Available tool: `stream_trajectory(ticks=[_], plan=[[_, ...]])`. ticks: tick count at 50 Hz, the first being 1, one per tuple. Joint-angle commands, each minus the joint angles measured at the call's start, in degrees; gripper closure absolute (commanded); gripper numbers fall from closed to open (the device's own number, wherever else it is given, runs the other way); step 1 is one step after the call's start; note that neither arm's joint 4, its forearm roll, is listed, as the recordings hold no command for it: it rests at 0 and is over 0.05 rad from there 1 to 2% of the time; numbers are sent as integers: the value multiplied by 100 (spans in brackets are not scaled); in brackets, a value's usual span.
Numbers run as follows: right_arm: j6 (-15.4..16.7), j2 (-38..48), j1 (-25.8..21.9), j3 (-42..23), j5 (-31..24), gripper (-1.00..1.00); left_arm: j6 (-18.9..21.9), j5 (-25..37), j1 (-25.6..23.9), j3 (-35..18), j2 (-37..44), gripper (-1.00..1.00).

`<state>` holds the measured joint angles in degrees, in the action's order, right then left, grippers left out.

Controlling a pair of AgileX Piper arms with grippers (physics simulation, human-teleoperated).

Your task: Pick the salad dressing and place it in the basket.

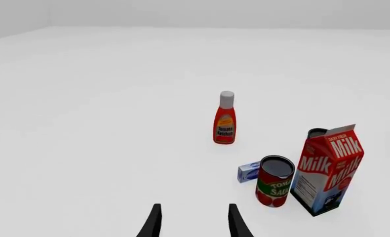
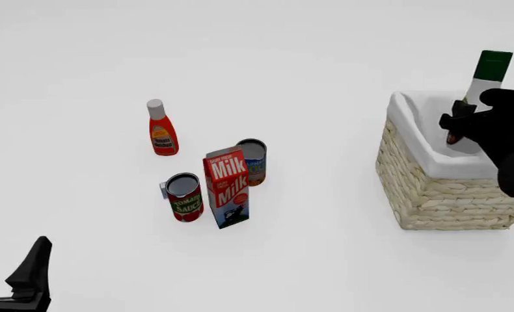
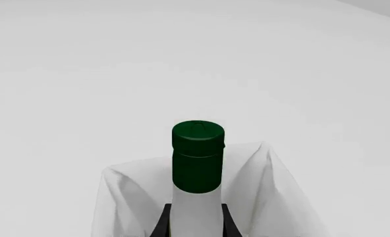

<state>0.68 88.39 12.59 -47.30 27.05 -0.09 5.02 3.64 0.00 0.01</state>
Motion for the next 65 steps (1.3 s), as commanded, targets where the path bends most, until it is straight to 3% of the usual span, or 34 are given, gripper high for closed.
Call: stream_trajectory(ticks=[1, 20, 21, 50, 65], plan=[[-106, 66, 15, -12, 57, 100, -1, 6, -3, 0, 0, -100], [-128, 170, 17, -39, 135, 100, 19, 5, -28, 0, 0, -100], [-137, 175, 11, -43, 133, -100, 20, 7, -32, 0, 0, -100], [-173, 128, -17, -18, 157, -100, 21, 13, -52, 0, 0, -100], [-147, -466, 0, 267, -1, -100, 12, 15, -32, 0, 0, -100]])
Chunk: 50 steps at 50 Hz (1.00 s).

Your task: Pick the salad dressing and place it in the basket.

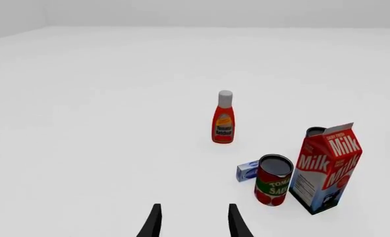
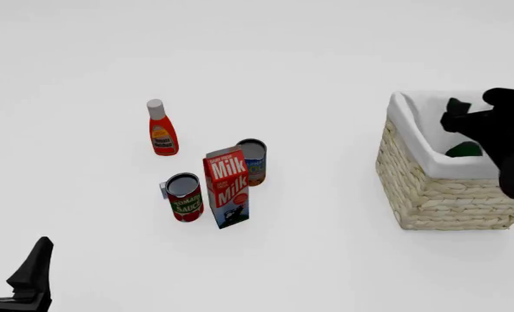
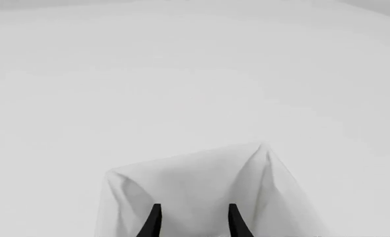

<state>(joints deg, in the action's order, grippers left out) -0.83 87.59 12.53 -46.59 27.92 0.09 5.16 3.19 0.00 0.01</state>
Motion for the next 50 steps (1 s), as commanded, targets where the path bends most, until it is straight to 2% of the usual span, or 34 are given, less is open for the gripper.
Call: stream_trajectory(ticks=[1, 31, 50], plan=[[3, -429, -6, 225, -96, -100, -6, 5, 13, 0, 0, -100], [102, -2351, -254, 1410, -689, -100, 0, -32, -38, 0, 0, -100], [-91, -3608, -320, 2319, -1110, -100, 37, -65, -146, 0, 0, -100]])
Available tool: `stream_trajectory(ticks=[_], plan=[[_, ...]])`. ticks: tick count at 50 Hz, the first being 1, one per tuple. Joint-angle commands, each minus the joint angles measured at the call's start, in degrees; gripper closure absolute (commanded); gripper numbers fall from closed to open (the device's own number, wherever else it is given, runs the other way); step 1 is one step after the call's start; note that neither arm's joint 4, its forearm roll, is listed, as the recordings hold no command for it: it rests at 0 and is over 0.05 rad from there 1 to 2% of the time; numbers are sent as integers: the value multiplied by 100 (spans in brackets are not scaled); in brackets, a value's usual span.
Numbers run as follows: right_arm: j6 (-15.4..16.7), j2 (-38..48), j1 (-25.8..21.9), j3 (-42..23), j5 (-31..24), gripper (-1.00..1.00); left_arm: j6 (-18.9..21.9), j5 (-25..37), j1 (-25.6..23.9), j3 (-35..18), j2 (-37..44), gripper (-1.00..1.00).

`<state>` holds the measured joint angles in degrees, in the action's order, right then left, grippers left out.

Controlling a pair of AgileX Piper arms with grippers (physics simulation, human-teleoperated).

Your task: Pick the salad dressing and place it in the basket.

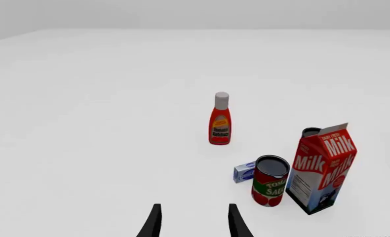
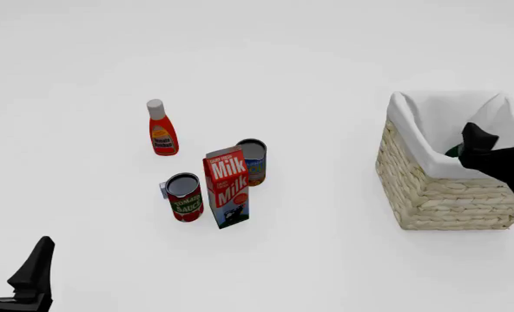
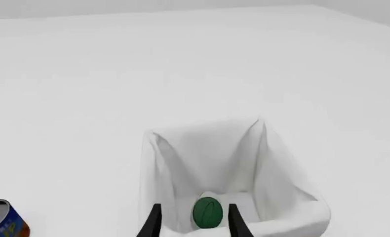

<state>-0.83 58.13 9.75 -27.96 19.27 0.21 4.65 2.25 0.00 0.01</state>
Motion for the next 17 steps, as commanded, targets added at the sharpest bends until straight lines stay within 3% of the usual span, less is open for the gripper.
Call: stream_trajectory(ticks=[1, 17], plan=[[-95, -796, -52, 503, -328, -100, 20, -15, -38, 0, 0, -100], [-222, -2435, -57, 1159, -1440, -100, 27, -26, -118, 0, 0, -100]])
